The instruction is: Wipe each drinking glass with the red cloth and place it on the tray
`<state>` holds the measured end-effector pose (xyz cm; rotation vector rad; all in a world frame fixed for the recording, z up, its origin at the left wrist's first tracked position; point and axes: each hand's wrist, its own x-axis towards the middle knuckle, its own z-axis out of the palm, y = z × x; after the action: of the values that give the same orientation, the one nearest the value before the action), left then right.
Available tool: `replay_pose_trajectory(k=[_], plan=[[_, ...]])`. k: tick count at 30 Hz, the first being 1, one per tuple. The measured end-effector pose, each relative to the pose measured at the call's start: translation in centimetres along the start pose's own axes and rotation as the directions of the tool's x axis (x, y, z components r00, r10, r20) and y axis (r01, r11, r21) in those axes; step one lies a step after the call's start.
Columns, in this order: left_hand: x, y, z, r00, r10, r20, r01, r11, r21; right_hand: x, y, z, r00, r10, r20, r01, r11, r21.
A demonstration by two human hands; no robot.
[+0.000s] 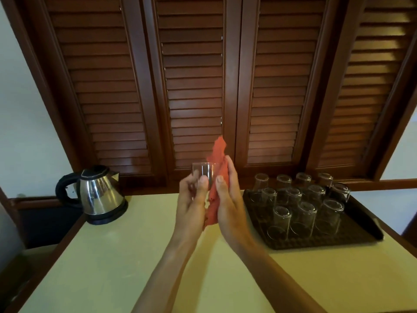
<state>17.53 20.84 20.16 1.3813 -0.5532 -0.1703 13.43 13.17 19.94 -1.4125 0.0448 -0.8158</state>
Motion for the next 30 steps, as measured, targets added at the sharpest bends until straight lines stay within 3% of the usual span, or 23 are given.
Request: replay_pose_trajectory(k=[4,7,9,14,19,24,30], plan=[[1.2,0.7,-0.8,0.999,0.03,0.021,-0.031,0.998,0.052,-2.1,1.6,0.5,0.999,0.009,0.053,-0.007,0.999,-0.032],[0.4,0.2,-0.4,0.985,-0.123,0.12,0.119,0.992,0.04,0.0,0.7,-0.3,0.998,0.057,-0.014,-0.057,0.998,0.041],[0.3,0.4,-0.4,0.98,-0.152,0.131,0.152,0.988,0.007,0.2,0.1,-0.2,0.999,0.042,-0.003,-0.042,0.999,0.027],[1.7,1.3,-0.7,0.999,0.042,-0.001,-0.042,0.998,-0.046,-3.8,1.2,0.4,0.995,0.073,0.067,-0.072,0.997,-0.019],[0.7,0.1,-1.3,0.997,0.065,-0.046,-0.069,0.995,-0.077,0.0,-0.2,-1.6,0.954,0.297,-0.029,-0.283,0.932,0.224],[3.0,1.3,-2.5,0.991,0.067,-0.112,-0.093,0.965,-0.246,-3.3,-0.2,-0.8,0.937,0.348,0.015,-0.333,0.882,0.333],[1.6,0.7,-2.5,0.991,0.133,-0.013,-0.133,0.965,-0.225,-0.1,-1.3,-1.1,0.92,0.383,-0.076,-0.326,0.86,0.392]])
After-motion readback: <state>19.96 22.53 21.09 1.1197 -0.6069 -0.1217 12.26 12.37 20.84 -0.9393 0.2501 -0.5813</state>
